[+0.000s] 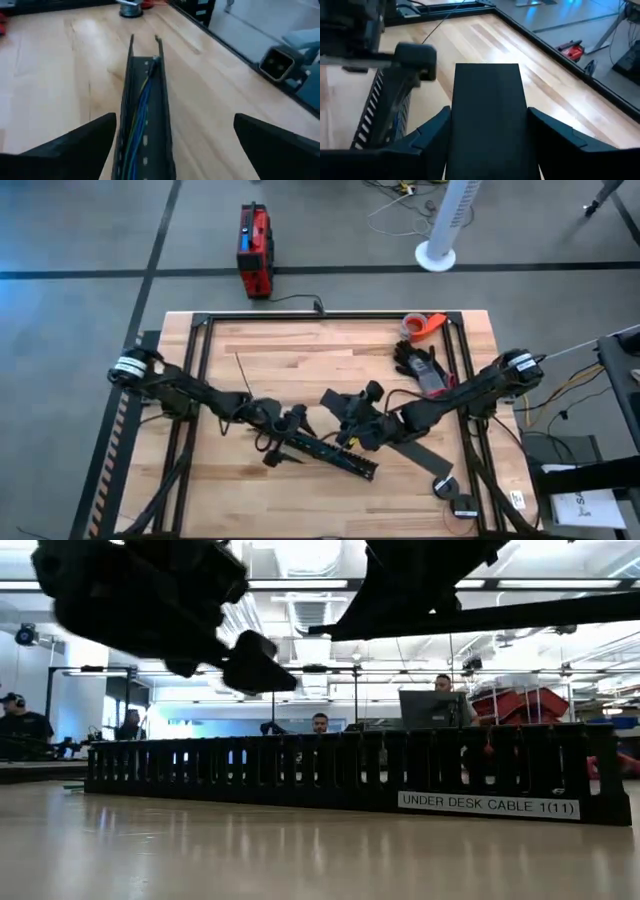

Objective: Ziptie cables
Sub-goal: Close the black cable duct

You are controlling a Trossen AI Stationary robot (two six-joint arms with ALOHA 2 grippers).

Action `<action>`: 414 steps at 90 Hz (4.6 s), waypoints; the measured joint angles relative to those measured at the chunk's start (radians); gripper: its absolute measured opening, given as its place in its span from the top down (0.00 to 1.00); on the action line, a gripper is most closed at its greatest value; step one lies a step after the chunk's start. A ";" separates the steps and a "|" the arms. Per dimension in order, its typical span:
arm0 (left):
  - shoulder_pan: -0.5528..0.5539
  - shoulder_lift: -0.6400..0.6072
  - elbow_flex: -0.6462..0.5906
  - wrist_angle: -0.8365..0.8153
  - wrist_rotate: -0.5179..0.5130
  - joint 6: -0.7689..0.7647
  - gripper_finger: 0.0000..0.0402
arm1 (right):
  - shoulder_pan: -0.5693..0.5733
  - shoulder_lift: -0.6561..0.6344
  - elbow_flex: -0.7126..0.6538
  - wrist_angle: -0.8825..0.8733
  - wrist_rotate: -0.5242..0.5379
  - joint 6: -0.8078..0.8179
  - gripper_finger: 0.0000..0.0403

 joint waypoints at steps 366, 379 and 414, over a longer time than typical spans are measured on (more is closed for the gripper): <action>-0.065 0.194 -0.018 -0.178 -0.439 -0.272 0.40 | -0.032 0.254 0.054 0.197 -0.456 -0.202 0.46; -0.065 0.194 -0.021 -0.174 -0.438 -0.269 0.43 | -0.057 0.297 0.055 0.205 -0.462 -0.225 0.46; -0.078 0.196 -0.026 -0.162 -0.441 -0.253 0.43 | -0.090 0.322 0.084 0.189 -0.485 -0.315 0.46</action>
